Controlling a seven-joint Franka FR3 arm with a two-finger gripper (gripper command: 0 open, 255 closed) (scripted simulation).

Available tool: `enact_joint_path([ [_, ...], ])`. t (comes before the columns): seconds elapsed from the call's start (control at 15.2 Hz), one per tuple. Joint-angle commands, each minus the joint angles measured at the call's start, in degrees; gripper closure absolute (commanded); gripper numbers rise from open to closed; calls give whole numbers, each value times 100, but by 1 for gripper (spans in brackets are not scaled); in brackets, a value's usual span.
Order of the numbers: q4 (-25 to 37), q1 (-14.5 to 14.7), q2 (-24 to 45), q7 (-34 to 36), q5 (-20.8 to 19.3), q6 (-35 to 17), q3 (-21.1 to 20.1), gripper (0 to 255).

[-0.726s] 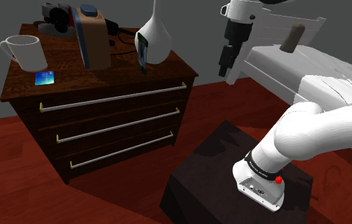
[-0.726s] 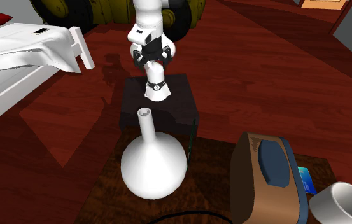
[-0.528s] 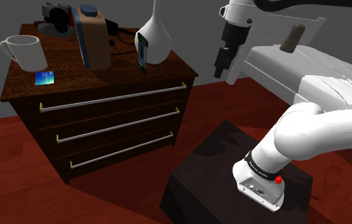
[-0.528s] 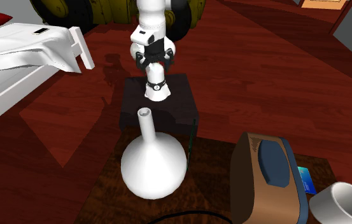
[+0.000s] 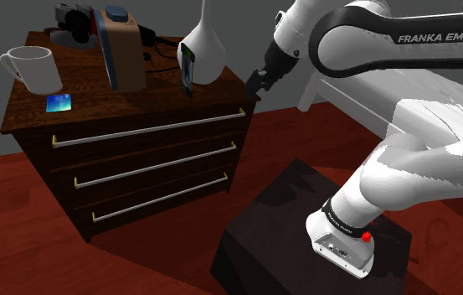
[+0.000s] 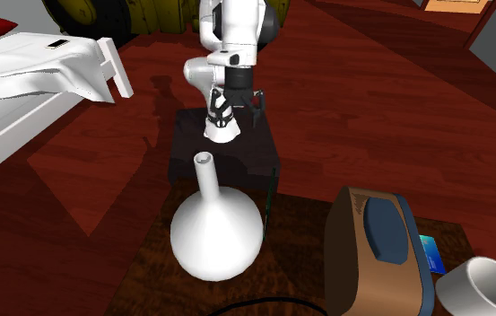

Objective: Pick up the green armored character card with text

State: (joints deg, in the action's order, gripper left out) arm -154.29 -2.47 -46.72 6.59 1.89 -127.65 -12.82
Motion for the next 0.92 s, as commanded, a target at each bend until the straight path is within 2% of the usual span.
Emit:
enact_joint_path([
  [0.0, -161, -164, 194, 495, -64, -1022, -383, 0],
  [0.2, -268, -663, 488, 1326, -329, -2335, -1099, 0],
  [0.33, -247, -1244, 670, 1981, -596, -3154, -1741, 0],
  [0.46, -155, -2061, 756, 2701, -891, -3902, -2548, 0],
  [0.59, 2, -3057, 663, 3422, -1103, -4561, -3481, 0],
  [0.73, 210, -4073, 357, 4074, -1144, -5117, -4399, 0],
  [0.86, 457, -4963, -128, 4633, -1002, -5554, -5167, 0],
])
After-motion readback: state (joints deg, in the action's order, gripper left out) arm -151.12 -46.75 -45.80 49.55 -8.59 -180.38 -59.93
